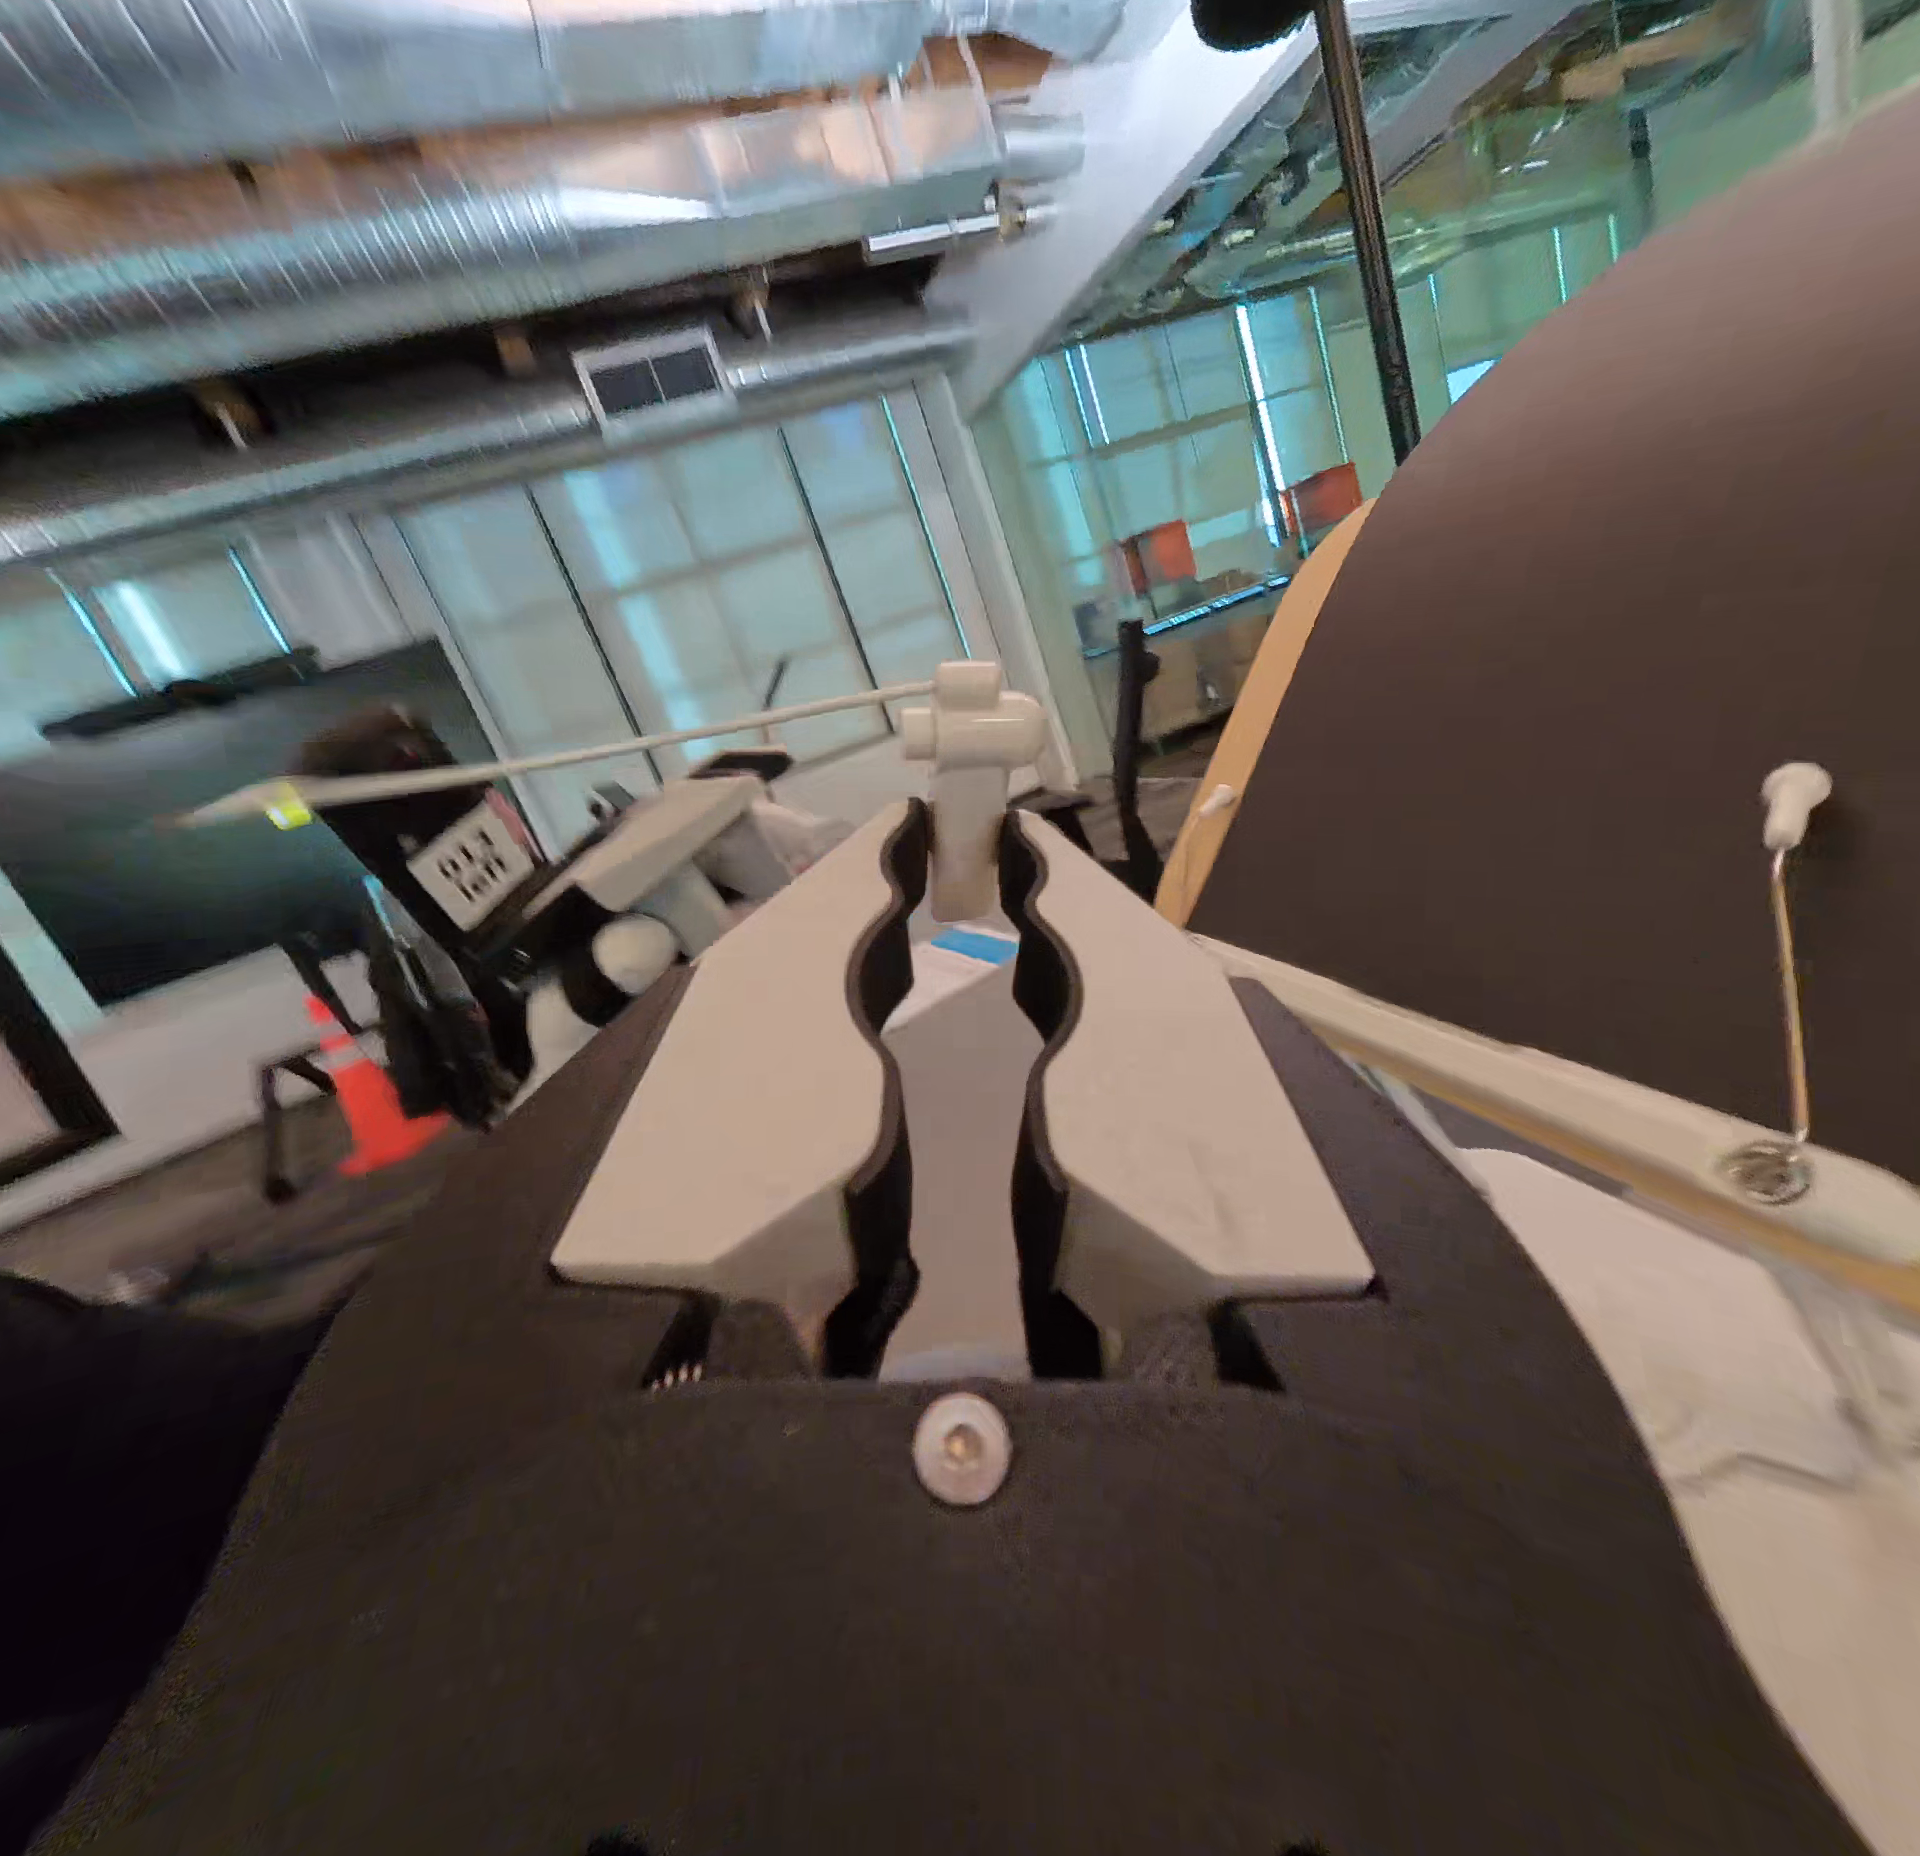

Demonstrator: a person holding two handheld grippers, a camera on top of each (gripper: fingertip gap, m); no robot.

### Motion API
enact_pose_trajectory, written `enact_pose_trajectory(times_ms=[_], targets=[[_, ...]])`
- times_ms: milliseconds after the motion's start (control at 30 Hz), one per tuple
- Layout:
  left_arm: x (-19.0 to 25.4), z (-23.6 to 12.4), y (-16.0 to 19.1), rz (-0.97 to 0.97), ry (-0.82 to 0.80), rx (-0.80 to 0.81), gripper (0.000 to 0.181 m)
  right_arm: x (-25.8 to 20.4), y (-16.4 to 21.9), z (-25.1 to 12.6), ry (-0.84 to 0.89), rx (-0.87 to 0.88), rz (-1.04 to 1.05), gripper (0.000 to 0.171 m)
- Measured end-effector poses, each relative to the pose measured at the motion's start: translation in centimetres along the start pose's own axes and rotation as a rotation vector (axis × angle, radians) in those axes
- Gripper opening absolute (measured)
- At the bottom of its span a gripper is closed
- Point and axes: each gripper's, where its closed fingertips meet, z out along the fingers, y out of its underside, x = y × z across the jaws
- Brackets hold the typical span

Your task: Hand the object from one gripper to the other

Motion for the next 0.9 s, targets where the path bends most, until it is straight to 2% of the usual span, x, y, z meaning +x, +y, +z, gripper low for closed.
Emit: enact_pose_trajectory(times_ms=[100,233,367,633,900], targets=[[-1.6,0.0,0.2,-0.013,-0.111,0.05,0.005,0.6,-0.1,-0.1,-0.013,0.054,0.109,0.011],[1.0,1.5,2.0,0.325,-0.158,-0.035,0.016,-0.5,-0.8,0.1,-0.088,0.153,0.223,0.011],[3.4,2.2,1.5,0.48,-0.182,0.011,0.024,-2.1,-0.3,0.8,-0.159,0.18,0.272,0.011],[4.6,2.3,1.1,0.608,-0.21,0.026,0.025,-5.0,1.8,2.2,-0.286,0.187,0.336,0.011],[5.1,2.1,0.6,0.698,-0.265,0.054,0.01,-5.4,1.6,2.1,-0.299,0.225,0.374,0.011]])
